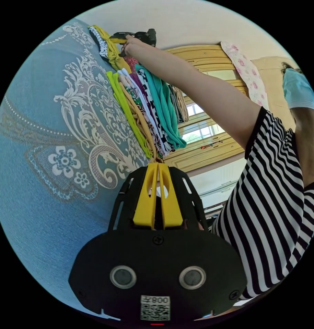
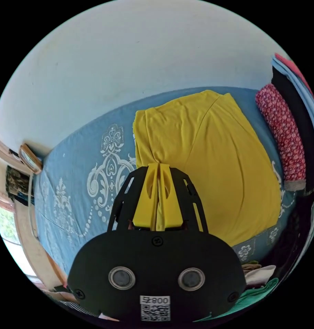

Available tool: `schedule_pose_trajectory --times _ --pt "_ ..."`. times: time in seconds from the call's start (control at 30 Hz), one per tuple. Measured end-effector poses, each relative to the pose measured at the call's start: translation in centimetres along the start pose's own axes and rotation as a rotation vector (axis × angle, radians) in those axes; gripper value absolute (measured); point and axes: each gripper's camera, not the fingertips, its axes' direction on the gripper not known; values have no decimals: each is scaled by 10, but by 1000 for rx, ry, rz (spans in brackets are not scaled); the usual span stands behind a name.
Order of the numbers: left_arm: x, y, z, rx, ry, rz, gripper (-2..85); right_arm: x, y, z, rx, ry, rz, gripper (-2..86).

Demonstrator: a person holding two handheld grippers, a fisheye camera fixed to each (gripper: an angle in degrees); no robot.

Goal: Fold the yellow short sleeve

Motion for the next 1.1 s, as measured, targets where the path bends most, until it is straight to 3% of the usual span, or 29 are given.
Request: schedule_pose_trajectory --times 0.23,0.47,0.73,0.93,1.1 --pt "43 -33 1 10 1 -5 2 53 36 -8 114 -291 172 2" --pt "106 -72 -4 63 -25 4 3 67 88 -35 183 -435 126 1" --pt "203 -102 -31 217 -145 33 17 -19 196 -121 180 -832 -280 0" --pt "313 -105 -87 480 -415 93 91 -85 322 -185 156 -1044 -542 1" --pt "445 -91 -110 739 -675 256 130 -106 424 -201 158 -1139 -601 1"
